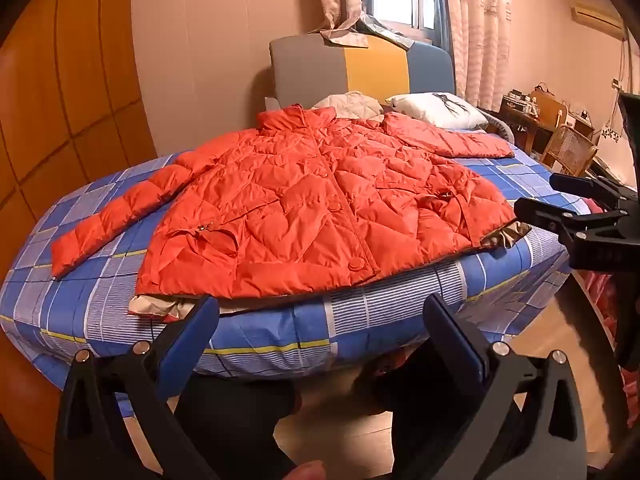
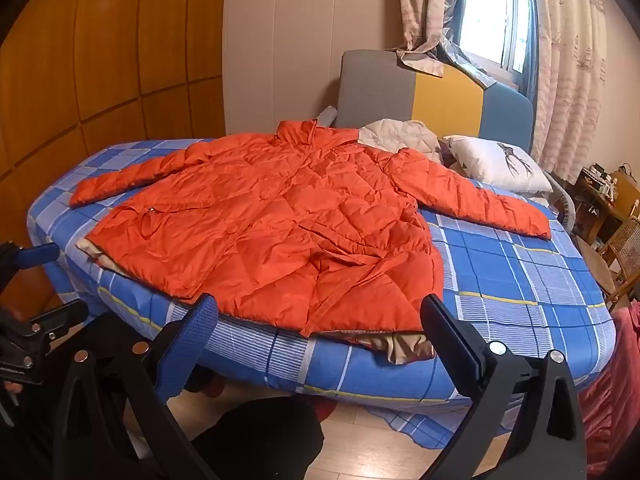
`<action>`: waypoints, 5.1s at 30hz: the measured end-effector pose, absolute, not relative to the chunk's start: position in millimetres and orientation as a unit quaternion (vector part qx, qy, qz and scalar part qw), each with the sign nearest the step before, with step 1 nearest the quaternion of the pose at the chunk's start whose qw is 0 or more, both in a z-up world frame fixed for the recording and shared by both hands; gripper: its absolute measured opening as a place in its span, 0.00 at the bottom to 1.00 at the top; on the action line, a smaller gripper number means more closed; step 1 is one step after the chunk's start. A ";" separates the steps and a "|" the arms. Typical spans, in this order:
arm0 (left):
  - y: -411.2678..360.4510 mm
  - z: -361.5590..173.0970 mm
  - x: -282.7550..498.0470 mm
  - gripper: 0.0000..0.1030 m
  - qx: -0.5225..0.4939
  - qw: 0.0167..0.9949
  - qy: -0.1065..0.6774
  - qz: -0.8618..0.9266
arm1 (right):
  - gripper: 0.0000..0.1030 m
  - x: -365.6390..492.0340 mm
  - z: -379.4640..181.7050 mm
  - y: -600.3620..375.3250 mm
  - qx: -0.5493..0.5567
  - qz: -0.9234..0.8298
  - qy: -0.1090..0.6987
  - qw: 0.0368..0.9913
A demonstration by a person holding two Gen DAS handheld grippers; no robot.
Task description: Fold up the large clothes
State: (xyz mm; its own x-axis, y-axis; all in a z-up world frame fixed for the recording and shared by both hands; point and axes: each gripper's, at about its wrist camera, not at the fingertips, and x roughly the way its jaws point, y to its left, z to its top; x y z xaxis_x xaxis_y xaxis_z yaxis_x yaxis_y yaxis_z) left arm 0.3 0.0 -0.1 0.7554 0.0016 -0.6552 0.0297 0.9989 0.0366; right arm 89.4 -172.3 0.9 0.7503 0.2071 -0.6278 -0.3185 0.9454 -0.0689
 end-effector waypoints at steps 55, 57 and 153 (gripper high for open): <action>4.4 -4.5 -3.0 0.98 0.012 0.937 0.348 -0.001 | 0.97 88.1 -4.6 -165.7 -0.090 0.144 0.329 0.929; 4.5 -4.5 -2.9 0.98 0.012 0.937 0.348 -0.001 | 0.97 87.9 -4.9 -165.6 -0.091 0.143 0.330 0.929; 119.6 -54.4 216.8 0.98 -0.125 0.895 0.424 0.059 | 0.01 447.0 11.6 -488.0 0.252 -0.138 0.303 0.909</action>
State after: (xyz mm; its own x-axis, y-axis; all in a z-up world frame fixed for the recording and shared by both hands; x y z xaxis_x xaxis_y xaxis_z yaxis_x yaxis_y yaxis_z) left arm 216.8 119.6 -54.4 0.6335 -0.0011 -0.7737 -0.2116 0.9616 -0.1746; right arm 447.0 -488.0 11.6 0.7785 -0.0979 -0.6199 0.4028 0.8354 0.3740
